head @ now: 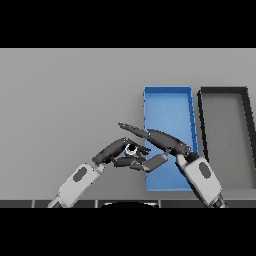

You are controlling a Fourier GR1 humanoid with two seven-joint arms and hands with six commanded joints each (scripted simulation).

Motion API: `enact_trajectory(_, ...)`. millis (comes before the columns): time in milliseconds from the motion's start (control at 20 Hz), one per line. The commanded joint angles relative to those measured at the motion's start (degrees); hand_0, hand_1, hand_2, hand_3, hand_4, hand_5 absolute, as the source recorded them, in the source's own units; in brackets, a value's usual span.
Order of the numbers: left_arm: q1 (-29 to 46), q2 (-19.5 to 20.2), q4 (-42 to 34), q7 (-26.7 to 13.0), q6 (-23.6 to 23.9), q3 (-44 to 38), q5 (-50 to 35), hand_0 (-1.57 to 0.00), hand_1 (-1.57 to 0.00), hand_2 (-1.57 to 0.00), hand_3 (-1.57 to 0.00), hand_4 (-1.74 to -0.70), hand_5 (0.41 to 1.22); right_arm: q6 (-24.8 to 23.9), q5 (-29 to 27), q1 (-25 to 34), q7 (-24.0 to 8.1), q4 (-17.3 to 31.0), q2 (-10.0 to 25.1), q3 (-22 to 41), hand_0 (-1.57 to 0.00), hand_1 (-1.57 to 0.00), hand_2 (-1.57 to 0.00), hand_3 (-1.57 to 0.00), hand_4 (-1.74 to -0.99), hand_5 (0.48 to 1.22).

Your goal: Pick up the blue pipe and place it into the blue bin.

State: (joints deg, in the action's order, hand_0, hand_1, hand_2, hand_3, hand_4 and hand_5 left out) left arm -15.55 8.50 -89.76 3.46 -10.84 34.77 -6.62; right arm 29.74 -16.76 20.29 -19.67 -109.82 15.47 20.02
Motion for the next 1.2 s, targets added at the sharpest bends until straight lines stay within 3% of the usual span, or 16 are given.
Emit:
enact_trajectory(0, 0.07, 0.19, -0.08, 0.11, 0.06, -0.27, -0.05, -1.57, -1.57, -1.57, -1.54, -1.74, 1.221, 0.39, 0.26, 1.03, 0.06, 0.80, -0.69, 0.57, 0.00, 0.00, 0.00, 0.00, -1.225, 0.529)
enact_trajectory(150, -0.62, 0.65, -0.71, -0.47, 0.69, -0.08, 1.69, -1.57, -1.57, -1.57, -1.54, -1.74, 1.221, 0.47, 0.55, 4.19, -1.00, 3.39, -3.41, 1.76, 0.00, 0.00, 0.00, 0.00, -1.218, 0.508)
enact_trajectory(250, 0.24, 0.82, -1.31, -1.15, -0.26, -0.35, -0.12, -1.57, -1.57, -1.57, -1.48, -1.74, 1.221, 1.30, 0.46, 5.60, -1.30, 5.04, -4.27, 2.20, -0.05, -0.08, -0.10, -0.05, -1.245, 0.506)
enact_trajectory(300, -0.51, 1.53, -0.79, -0.99, 0.00, -0.25, 1.78, -1.39, -1.33, -1.32, -1.29, -1.74, 1.221, 1.94, -0.16, 6.83, -1.59, 6.07, -4.65, 2.20, -0.18, -0.22, -0.24, -0.16, -1.294, 0.509)
enact_trajectory(350, -1.34, 2.88, -0.77, -4.58, -0.61, 0.85, 3.79, -1.18, -1.08, -1.06, -1.03, -1.68, 1.221, 2.58, 0.12, 7.76, -1.68, 7.03, -5.05, 2.49, -0.35, -0.38, -0.38, -0.30, -1.335, 0.507)
enact_trajectory(400, -1.93, 4.52, -1.19, -7.44, -2.46, 1.18, 3.95, -0.99, -0.88, -0.85, -0.82, -1.55, 1.221, 2.75, 0.44, 9.24, -2.54, 7.92, -6.17, 3.19, -0.53, -0.53, -0.53, -0.44, -1.362, 0.508)
enact_trajectory(450, -1.76, 4.04, -1.55, -9.54, -2.21, 1.42, 4.65, -0.82, -0.71, -0.68, -0.66, -1.48, 1.221, 3.01, 0.87, 10.19, -1.83, 8.81, -6.81, 3.46, -0.72, -0.70, -0.74, -0.63, -1.430, 0.522)
enact_trajectory(500, -1.66, 3.21, -1.11, -8.39, -1.72, 0.45, 5.19, -0.78, -0.71, -0.69, -0.58, -1.53, 1.221, 3.50, -0.16, 10.22, -0.50, 9.05, -7.02, 3.79, -0.89, -0.87, -0.91, -0.77, -1.486, 0.550)
enact_trajectory(600, -1.16, 1.56, -0.58, -7.18, -0.61, -0.77, 5.29, -1.06, -1.02, -0.97, -0.94, -1.61, 1.221, 3.91, -3.78, 10.51, -0.25, 10.06, -7.16, 4.20, -1.13, -1.12, -1.14, -0.96, -1.562, 0.666)
enact_trajectory(700, 0.09, 0.31, -0.60, -5.04, -1.05, -1.29, 3.76, -1.25, -1.22, -1.12, -1.17, -1.66, 1.221, 3.10, -7.19, 10.33, -0.86, 9.85, -6.97, 4.55, -1.29, -1.29, -1.30, -1.18, -1.495, 0.826)
enact_trajectory(800, 1.25, -0.74, -0.83, -3.59, -1.75, -2.12, 2.71, -1.36, -1.34, -1.25, -1.31, -1.69, 1.221, 2.30, -6.83, 9.18, 2.92, 9.22, -6.37, 5.19, -1.39, -1.39, -1.40, -1.32, -1.452, 0.968)
enact_trajectory(850, 1.13, -1.25, -1.10, -3.15, -2.15, -2.52, 2.45, -1.40, -1.39, -1.31, -1.36, -1.70, 1.221, 2.33, -4.22, 9.99, 6.57, 9.02, -5.61, 5.77, -1.43, -1.42, -1.43, -1.37, -1.441, 1.019)
enact_trajectory(900, 1.26, -1.03, -1.05, -3.60, -2.38, -2.62, 2.56, -1.44, -1.43, -1.35, -1.41, -1.71, 1.221, 2.22, -2.61, 10.39, 7.37, 8.82, -4.39, 5.88, -1.46, -1.45, -1.46, -1.41, -1.447, 1.059)
enact_trajectory(1100, 1.89, -1.01, -1.53, -4.74, -3.36, -3.91, 1.61, -1.52, -1.51, -1.39, -1.50, -1.73, 1.221, -0.11, -3.66, 11.17, 7.17, 9.57, -4.27, 7.44, -1.52, -1.52, -1.53, -1.51, -1.475, 1.155)
enact_trajectory(1150, 1.53, -1.05, -1.42, -3.58, -3.10, -3.74, 2.56, -1.43, -1.35, -1.22, -1.33, -1.65, 1.221, -0.97, -5.01, 11.41, 6.67, 9.35, -4.01, 7.33, -1.53, -1.53, -1.53, -1.52, -1.480, 1.168)
